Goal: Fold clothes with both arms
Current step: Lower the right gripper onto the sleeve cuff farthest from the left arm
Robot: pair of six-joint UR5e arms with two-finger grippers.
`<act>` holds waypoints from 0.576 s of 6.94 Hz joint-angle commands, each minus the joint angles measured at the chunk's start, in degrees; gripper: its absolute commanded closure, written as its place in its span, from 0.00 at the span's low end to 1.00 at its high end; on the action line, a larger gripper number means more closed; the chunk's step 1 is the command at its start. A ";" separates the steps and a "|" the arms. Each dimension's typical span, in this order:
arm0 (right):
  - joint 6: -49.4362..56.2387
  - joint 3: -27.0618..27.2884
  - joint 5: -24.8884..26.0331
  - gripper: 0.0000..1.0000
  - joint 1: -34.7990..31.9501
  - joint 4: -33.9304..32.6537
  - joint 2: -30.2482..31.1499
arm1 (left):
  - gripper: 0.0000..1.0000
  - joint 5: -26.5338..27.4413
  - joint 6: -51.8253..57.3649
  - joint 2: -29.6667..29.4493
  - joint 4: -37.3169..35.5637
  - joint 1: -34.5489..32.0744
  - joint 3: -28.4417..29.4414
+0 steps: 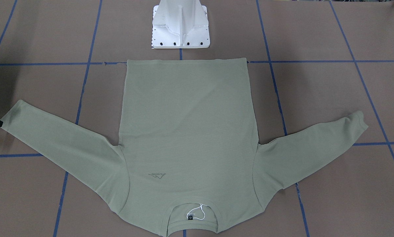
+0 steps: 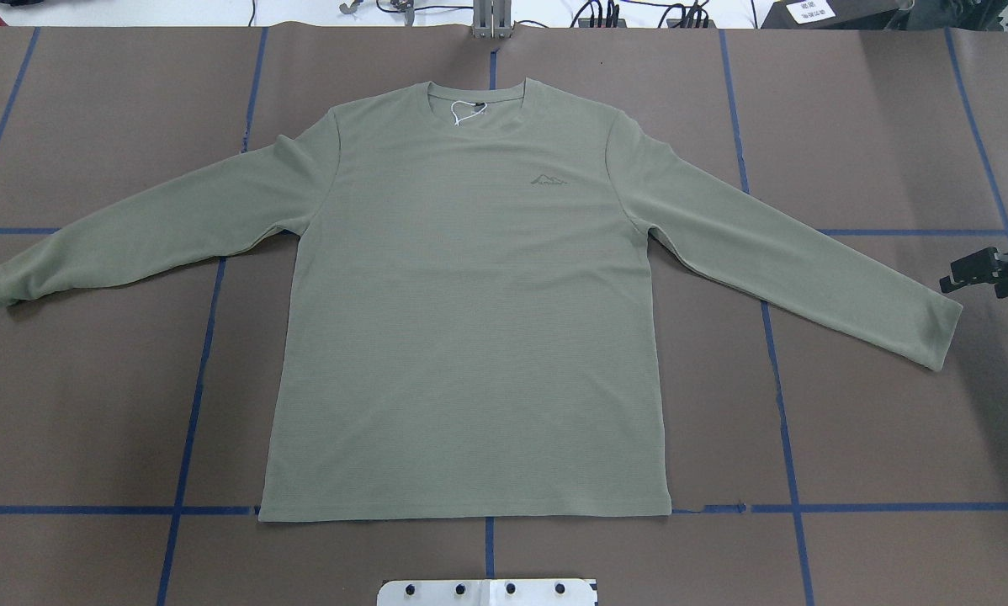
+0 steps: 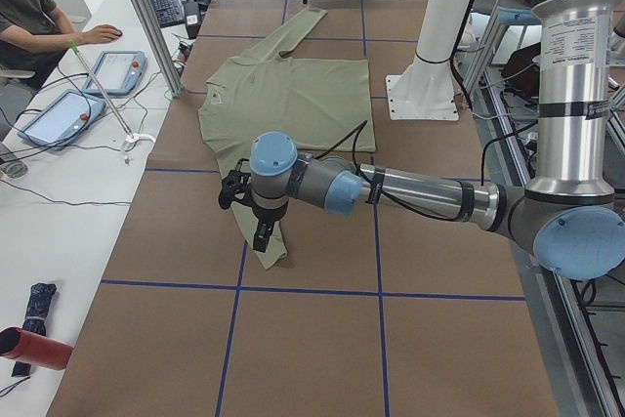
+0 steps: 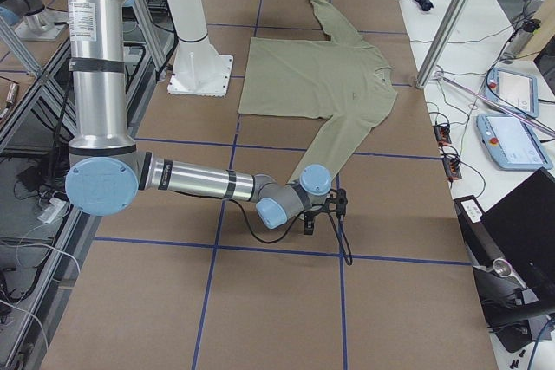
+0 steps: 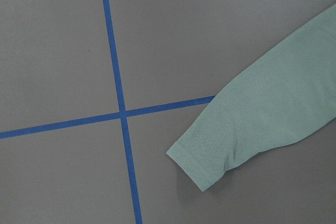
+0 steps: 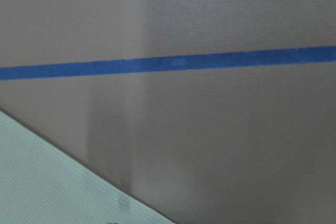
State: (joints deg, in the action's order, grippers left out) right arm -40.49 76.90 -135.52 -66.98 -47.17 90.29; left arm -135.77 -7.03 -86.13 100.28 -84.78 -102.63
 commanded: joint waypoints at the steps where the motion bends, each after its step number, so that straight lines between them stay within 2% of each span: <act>1: -5.03 -0.09 0.26 0.32 1.41 4.54 1.46 | 0.00 0.07 0.00 -0.01 0.00 -0.03 0.06; 4: -4.95 -0.44 0.26 0.33 1.59 4.54 1.56 | 0.00 0.07 0.00 0.08 0.00 -0.03 0.15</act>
State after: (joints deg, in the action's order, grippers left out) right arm -45.38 76.64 -135.27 -65.45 -42.69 91.79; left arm -135.71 -7.03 -86.10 100.28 -84.81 -102.53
